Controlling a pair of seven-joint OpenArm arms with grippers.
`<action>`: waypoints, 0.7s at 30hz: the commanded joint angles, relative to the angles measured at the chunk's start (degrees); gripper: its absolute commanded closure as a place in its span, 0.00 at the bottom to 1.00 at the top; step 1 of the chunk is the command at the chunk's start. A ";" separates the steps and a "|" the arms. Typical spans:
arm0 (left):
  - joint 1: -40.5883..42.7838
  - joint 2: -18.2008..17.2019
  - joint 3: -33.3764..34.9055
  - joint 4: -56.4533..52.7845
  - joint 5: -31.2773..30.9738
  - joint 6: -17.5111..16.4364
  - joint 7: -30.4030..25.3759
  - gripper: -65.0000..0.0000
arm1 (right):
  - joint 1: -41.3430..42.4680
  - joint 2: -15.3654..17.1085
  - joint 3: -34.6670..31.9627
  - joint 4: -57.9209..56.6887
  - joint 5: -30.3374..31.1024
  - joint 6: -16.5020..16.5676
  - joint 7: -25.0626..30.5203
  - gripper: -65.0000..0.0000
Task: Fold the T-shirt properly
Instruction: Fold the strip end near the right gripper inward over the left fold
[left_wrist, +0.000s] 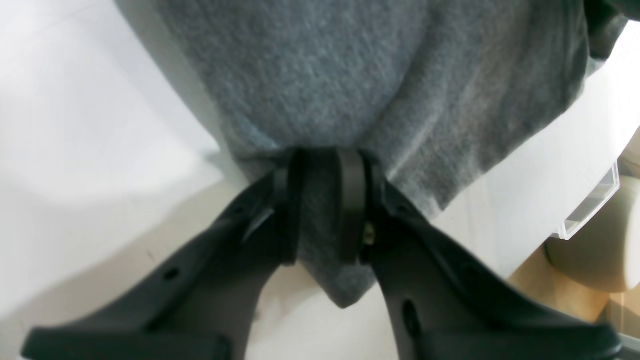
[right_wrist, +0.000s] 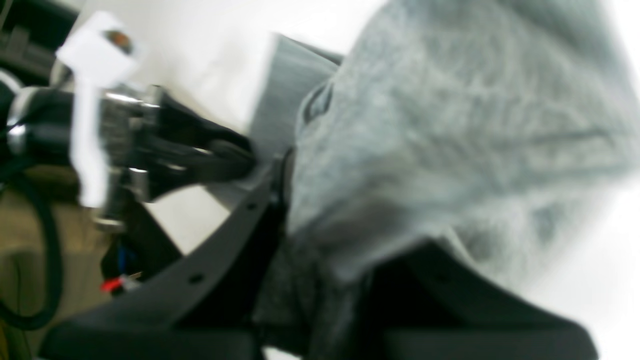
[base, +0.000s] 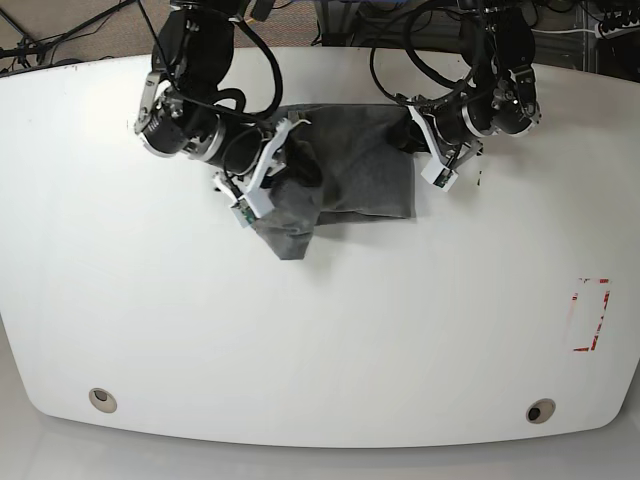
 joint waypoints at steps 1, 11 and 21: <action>0.48 -0.34 0.05 -0.18 3.40 0.16 3.19 0.84 | 0.03 -0.21 -1.54 1.06 1.20 0.36 1.29 1.00; 0.40 -0.34 0.05 -0.18 3.40 0.16 3.19 0.84 | 1.53 -0.55 -6.73 -4.39 0.93 0.36 4.10 0.97; -0.40 -0.43 -0.04 0.08 3.04 0.16 3.27 0.83 | 2.23 -0.55 -9.02 -5.89 1.11 0.36 5.15 0.17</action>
